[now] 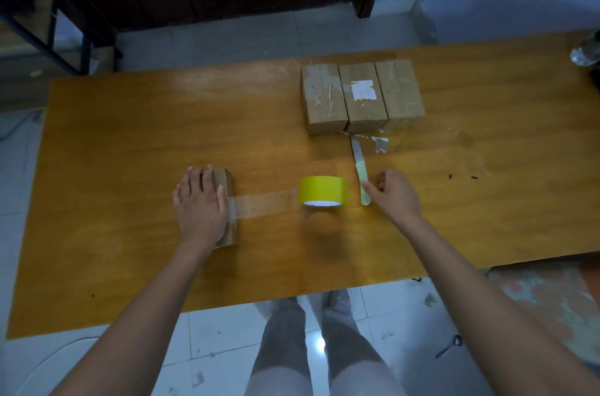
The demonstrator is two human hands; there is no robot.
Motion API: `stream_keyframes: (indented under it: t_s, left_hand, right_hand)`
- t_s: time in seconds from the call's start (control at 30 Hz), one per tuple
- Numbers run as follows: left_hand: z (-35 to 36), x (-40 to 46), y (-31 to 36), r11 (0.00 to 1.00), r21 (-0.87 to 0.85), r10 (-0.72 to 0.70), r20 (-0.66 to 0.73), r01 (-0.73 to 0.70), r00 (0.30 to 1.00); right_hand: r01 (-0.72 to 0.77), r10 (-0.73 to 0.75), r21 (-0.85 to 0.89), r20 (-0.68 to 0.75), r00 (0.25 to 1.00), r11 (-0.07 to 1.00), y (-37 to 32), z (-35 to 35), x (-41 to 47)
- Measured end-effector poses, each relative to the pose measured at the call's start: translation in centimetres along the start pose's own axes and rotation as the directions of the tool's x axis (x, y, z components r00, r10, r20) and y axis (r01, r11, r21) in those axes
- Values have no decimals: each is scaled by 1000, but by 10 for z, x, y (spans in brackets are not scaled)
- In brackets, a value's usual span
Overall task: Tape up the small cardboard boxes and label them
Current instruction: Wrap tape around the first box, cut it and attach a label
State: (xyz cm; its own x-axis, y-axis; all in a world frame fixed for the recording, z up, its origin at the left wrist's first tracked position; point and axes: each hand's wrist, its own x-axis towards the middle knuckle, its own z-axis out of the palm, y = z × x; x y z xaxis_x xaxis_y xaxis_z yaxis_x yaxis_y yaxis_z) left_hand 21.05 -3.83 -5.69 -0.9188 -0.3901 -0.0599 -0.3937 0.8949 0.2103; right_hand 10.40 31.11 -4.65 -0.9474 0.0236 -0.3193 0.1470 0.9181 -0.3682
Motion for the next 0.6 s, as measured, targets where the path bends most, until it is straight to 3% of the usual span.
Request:
stream_keyframes:
  t_s: [0.13, 0.23, 0.33, 0.47, 0.6]
  left_hand:
    - [-4, 4, -6, 996, -87, -5, 18, 6, 1000]
    - [-7, 10, -12, 979, -201, -6, 54, 17, 999]
    - [-10, 14, -13, 978, -209, 4, 65, 10, 998]
    - [-12, 13, -15, 989, -137, 55, 47, -48, 997]
    - [-6, 9, -19, 990, -103, 96, 5, -95, 995]
  right_hand:
    - [-33, 31, -150, -17, 999, 988, -21, 20, 5]
    - [-21, 32, -178, 59, 998, 984, -12, 15, 2]
    - [-61, 79, -141, 120, 990, 988, 10, 4, -18]
    - [-131, 121, 87, 105, 987, 988, 24, -4, -58]
    - [-128, 100, 409, 89, 991, 903, -7, 0, -91]
